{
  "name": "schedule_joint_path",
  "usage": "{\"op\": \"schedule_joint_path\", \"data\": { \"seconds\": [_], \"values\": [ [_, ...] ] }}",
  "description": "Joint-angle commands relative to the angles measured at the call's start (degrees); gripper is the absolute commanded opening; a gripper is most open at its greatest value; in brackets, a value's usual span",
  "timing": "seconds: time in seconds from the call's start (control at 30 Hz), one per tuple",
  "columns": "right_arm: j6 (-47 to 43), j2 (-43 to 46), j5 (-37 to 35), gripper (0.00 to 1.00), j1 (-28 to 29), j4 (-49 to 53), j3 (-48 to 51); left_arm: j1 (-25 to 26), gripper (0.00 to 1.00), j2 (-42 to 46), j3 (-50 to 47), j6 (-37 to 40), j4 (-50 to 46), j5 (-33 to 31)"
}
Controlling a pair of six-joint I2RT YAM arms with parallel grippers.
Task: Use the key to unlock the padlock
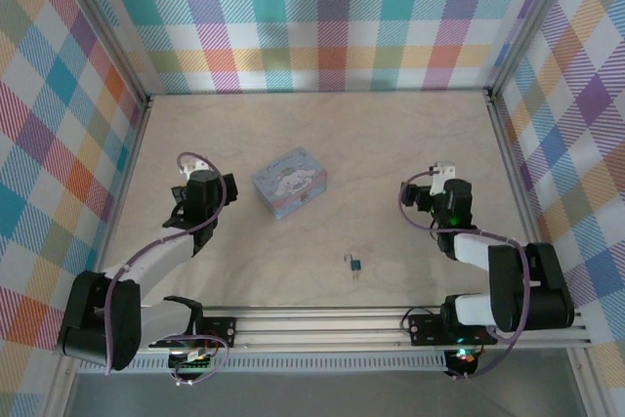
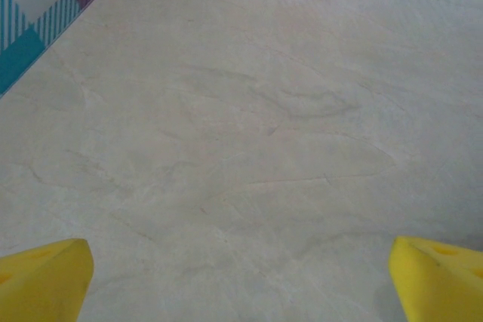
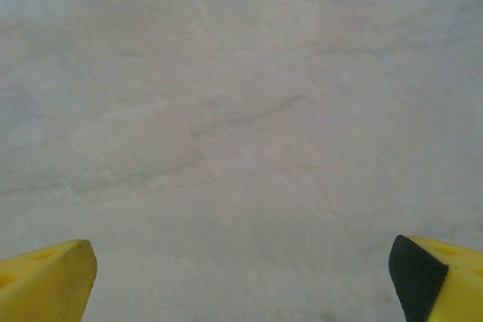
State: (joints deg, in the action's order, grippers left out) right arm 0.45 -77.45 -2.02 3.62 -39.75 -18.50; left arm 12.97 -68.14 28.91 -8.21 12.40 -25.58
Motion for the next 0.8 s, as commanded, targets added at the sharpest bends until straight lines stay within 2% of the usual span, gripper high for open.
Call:
{"op": "schedule_joint_path", "data": {
  "seconds": [0.0, 0.2, 0.37, 0.53, 0.77],
  "values": [
    [-2.65, -3.24, 3.64, 1.0, -1.15, -10.68, -0.25, -2.08, 1.0, -1.68, -2.35, 2.5, 8.68, 3.32],
    [-2.36, -10.7, 4.67, 1.0, -1.75, -17.47, -0.29, -4.13, 1.0, -6.45, -4.91, 3.1, 18.17, 7.93],
    [-0.73, -10.57, 4.41, 1.0, -3.04, -8.51, -4.6, -5.0, 1.0, -9.55, -4.44, 4.64, 19.49, 11.7],
    [0.22, -10.7, 4.65, 1.0, -3.78, -7.76, -5.23, -5.71, 1.0, -8.72, -7.55, 8.06, 25.8, 13.72],
    [0.16, -10.66, 4.64, 1.0, -3.74, -7.71, -5.23, -8.82, 1.0, -10.4, -11.85, 7.67, 36.62, 15.76]
  ]
}}
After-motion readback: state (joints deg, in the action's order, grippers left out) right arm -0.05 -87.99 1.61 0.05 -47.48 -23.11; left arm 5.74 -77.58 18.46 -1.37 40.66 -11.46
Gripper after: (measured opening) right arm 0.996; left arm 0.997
